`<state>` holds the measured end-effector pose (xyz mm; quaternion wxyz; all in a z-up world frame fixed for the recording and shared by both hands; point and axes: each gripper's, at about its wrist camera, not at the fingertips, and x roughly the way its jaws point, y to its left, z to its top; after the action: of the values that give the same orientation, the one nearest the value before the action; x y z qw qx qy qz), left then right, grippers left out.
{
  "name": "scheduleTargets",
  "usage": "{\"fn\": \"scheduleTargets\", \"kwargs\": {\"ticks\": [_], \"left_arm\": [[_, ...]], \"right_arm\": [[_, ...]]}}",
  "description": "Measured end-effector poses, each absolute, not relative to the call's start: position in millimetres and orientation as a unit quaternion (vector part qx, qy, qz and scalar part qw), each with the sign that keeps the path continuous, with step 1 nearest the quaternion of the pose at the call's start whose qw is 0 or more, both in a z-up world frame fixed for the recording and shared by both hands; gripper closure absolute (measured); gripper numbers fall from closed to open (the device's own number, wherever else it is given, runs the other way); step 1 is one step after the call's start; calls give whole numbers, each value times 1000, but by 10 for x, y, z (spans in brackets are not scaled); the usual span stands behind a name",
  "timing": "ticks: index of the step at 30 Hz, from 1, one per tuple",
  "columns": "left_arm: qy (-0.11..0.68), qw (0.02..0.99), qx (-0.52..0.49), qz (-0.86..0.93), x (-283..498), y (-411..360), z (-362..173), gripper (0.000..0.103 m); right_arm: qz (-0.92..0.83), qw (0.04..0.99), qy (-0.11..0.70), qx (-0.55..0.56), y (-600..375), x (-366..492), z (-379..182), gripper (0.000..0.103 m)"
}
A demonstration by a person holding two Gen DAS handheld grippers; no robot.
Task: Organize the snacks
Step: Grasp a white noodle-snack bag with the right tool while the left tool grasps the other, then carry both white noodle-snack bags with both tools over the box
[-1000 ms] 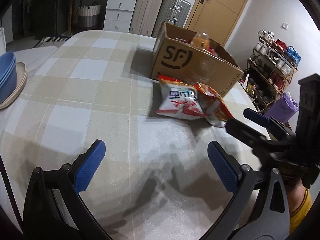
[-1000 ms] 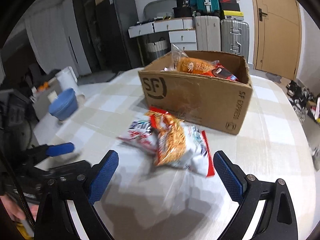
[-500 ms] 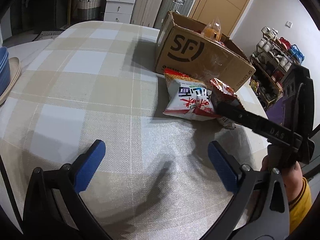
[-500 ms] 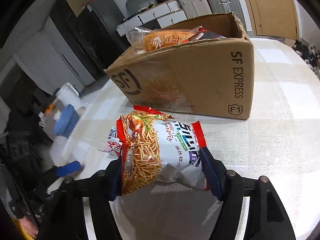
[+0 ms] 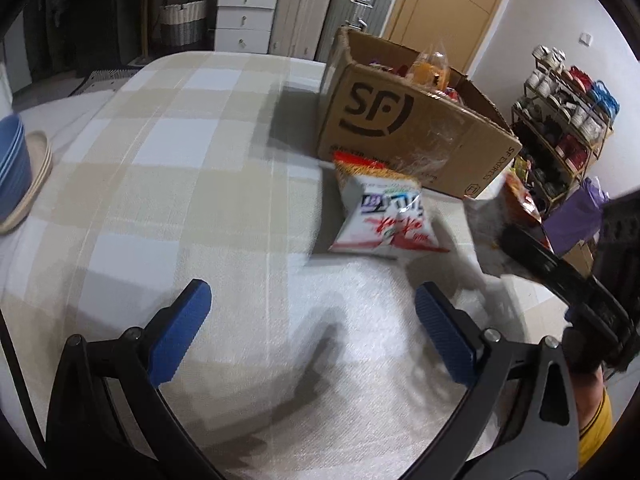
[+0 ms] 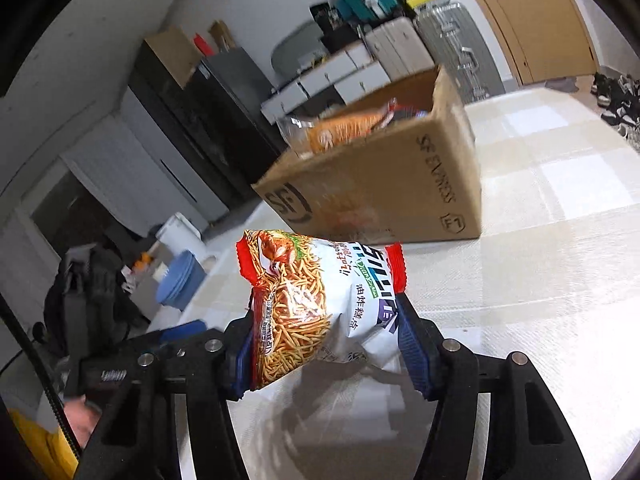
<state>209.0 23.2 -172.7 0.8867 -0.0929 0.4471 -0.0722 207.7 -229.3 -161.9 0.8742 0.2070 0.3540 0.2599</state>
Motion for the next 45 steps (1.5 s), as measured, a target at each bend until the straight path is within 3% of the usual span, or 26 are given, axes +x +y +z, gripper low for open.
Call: {"fn": "scheduleTargets", "kwargs": {"ticks": [6, 22, 25, 28, 45], "left_arm": [[441, 889, -76, -98, 2429, 35, -1568, 1], [522, 848, -54, -73, 3160, -324, -1970, 6], [515, 851, -60, -85, 3201, -324, -1962, 17], [512, 850, -63, -107, 3205, -338, -1925, 49], [481, 868, -69, -108, 2750, -177, -1671, 53]], "right_arm": [[265, 887, 316, 206, -2374, 1925, -1542, 42], [269, 884, 316, 213, -2359, 1909, -1552, 42], [269, 883, 318, 217, -2375, 1911, -1558, 42], [269, 882, 318, 220, -2382, 1908, -1558, 42], [268, 884, 315, 219, -2383, 1904, -1547, 42]]}}
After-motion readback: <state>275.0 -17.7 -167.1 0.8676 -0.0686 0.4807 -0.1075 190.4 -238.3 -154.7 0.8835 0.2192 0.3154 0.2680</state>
